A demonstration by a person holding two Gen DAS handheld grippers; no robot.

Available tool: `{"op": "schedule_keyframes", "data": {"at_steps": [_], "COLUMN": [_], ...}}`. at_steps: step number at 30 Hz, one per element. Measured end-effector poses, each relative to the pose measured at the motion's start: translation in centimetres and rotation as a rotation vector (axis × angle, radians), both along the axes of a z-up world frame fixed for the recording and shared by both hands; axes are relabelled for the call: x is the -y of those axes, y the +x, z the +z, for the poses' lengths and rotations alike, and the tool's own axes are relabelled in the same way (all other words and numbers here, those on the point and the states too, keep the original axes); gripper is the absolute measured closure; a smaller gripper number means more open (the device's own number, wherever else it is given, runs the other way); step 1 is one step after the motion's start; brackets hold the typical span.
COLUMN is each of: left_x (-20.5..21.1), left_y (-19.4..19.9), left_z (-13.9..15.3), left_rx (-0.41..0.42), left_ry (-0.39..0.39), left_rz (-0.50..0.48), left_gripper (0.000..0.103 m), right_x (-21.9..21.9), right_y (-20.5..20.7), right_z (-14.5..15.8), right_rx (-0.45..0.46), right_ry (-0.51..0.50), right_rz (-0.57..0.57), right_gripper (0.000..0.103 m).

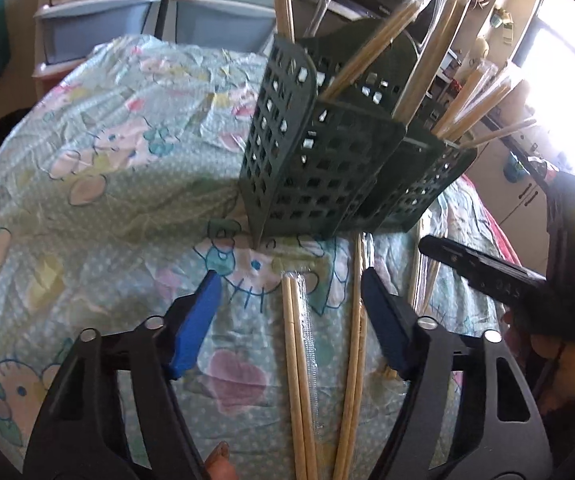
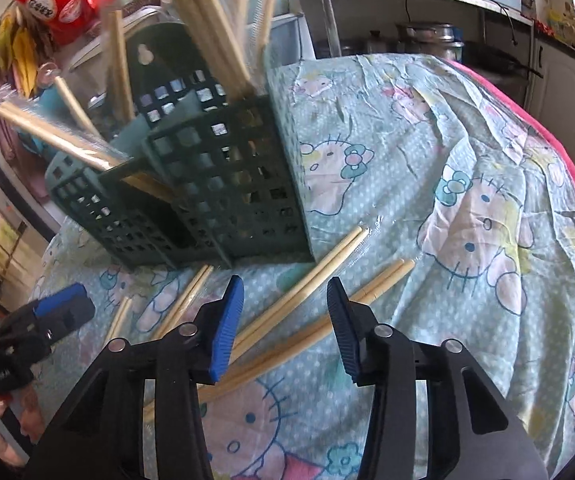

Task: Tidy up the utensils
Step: 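Close the left gripper on a chopstick pair while the right gripper grasps another pair, then lift the held chopsticks upright with both grippers and carry them above the caddy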

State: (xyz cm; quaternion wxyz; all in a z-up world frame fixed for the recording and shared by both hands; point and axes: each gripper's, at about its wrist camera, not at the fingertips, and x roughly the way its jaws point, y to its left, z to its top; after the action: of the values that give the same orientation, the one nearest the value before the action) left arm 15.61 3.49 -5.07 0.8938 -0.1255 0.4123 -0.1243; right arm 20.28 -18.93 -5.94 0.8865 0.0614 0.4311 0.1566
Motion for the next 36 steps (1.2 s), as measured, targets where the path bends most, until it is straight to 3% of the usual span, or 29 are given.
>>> {"op": "schedule_keyframes", "data": {"at_steps": [7,9,16,26,36], "left_x": [1.0,1.2,1.1,-1.0,-2.5], "left_y": [1.0,1.2,1.7,1.9,1.4], "left_z": [-1.4,-1.6,-2.0,-2.6,-2.3], "left_rx": [-0.060,-0.065,-0.068,-0.079,-0.075], "left_ry": [-0.026,-0.003,0.064,-0.012,-0.137], "left_rz": [-0.046,-0.050,-0.048,-0.032,-0.031], "left_gripper": [0.052,0.054,0.078,0.093,0.096], "right_x": [0.4,0.5,1.7,3.4,5.4], "right_y": [1.8,2.1,2.3,2.3,0.5], "right_z": [-1.2,-1.4,-1.9,-2.4,-2.5], "right_rx": [-0.050,-0.060,-0.087,-0.117,-0.143], "right_ry": [0.015,0.015,0.070,0.186,0.375], "right_rz": [-0.039,-0.047,-0.050,-0.077,-0.110], "right_gripper": [0.066,0.070,0.076,0.087,0.096]}}
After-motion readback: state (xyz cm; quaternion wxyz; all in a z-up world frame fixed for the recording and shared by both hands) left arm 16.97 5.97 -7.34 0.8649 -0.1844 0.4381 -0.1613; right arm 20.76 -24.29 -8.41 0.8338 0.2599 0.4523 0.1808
